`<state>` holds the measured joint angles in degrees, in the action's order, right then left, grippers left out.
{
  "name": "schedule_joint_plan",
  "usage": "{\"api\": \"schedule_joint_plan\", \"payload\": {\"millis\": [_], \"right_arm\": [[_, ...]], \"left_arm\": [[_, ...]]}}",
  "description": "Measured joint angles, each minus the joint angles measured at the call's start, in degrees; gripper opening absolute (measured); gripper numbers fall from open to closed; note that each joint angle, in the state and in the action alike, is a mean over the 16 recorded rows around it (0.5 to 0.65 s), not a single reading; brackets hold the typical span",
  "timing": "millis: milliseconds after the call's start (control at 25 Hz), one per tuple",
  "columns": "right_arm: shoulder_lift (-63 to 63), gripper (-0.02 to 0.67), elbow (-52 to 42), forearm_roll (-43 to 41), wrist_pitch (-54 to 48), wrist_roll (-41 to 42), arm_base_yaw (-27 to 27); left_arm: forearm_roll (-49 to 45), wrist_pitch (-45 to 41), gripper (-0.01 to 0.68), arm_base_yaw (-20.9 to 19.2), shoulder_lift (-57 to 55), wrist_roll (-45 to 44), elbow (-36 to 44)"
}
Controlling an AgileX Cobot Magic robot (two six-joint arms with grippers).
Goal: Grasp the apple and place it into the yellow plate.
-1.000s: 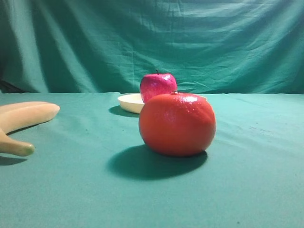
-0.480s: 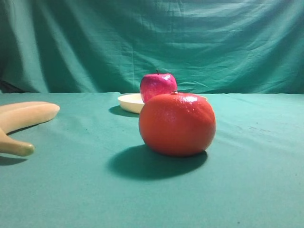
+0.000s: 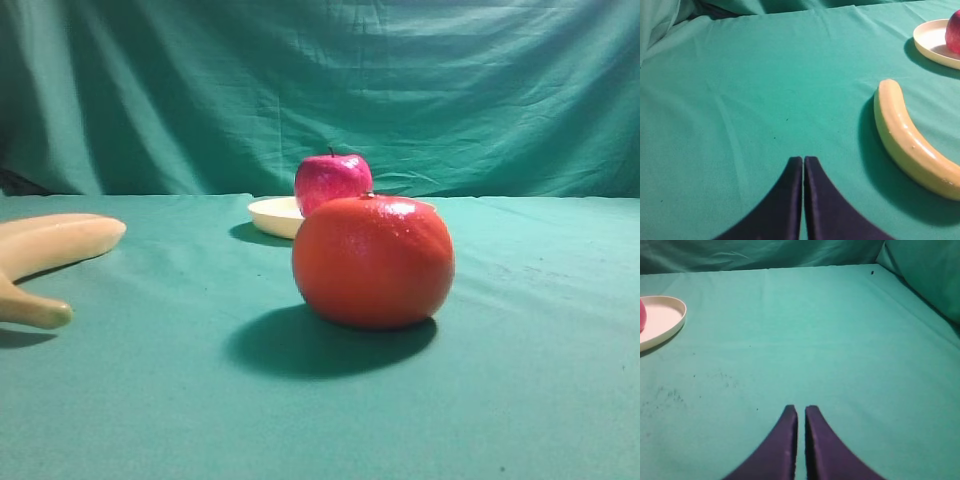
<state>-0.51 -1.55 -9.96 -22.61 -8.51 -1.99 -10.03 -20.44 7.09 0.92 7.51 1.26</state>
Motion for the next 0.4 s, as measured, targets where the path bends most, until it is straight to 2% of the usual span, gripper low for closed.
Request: {"api": "schedule_joint_plan", "payload": {"millis": [400], "right_arm": [[0.0,0.0,0.0,0.0,0.0,0.3,0.0]], "left_arm": [[0.0,0.0,0.0,0.0,0.0,0.0,0.0]]}}
